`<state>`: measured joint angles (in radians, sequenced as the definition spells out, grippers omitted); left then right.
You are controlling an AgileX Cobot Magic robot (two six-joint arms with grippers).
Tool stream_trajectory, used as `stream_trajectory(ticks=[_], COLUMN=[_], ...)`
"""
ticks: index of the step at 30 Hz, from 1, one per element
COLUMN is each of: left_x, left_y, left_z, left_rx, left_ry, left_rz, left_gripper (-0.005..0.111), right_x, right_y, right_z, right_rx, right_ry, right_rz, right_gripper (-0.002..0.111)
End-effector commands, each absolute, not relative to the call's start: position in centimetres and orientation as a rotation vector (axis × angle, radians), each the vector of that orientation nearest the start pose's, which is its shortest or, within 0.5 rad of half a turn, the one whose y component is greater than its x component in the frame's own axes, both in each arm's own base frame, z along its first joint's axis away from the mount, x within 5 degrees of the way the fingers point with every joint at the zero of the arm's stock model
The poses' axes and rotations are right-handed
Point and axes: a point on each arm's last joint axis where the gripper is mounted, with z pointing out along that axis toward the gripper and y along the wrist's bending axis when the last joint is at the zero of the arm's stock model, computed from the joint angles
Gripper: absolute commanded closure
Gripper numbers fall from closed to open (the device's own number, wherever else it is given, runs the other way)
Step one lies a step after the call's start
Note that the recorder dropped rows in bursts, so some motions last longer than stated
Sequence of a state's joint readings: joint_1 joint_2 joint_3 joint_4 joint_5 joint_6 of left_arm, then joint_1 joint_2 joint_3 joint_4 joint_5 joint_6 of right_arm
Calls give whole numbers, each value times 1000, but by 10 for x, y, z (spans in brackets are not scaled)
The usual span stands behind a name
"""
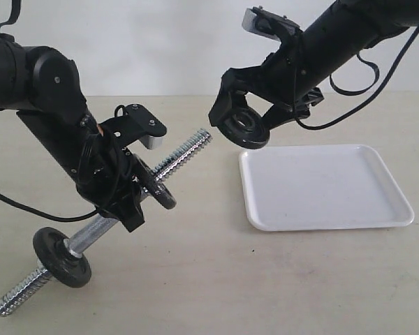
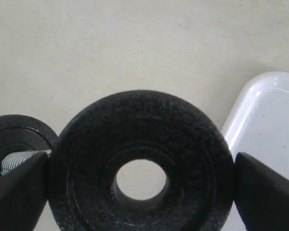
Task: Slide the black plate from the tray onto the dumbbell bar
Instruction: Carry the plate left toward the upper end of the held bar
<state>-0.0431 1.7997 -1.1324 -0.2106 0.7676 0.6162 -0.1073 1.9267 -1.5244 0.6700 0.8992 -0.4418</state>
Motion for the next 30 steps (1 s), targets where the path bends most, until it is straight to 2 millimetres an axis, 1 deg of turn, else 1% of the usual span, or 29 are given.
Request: stream_trajectory(ticks=[1,7,13,21,25,30], left_x=[346,346,346,346,346,347], left_y=[-27,-27,-27,-27,-27,-27], left_z=[208,208,208,208,209,219], left_rx=[733,739,750,751,755,760], left_ry=[2690,2689,2686,2683,2672,2609], left_rz=[-99,-99,-97,-95,-88,-70], left_gripper=[103,103,103,103,103,103], right_x=[418,419,420,431,430,426], right_y=[1,8,9,12,3,-22], right_z=[264,267,268,270,267,268], right_rx=[-14,-34,-48,-85,-69,-18], right_ry=[2518,2470,2458,2460,2479,2481], right_rz=[678,791,819,899,949,988], right_gripper=[100,100,100,100,100,100])
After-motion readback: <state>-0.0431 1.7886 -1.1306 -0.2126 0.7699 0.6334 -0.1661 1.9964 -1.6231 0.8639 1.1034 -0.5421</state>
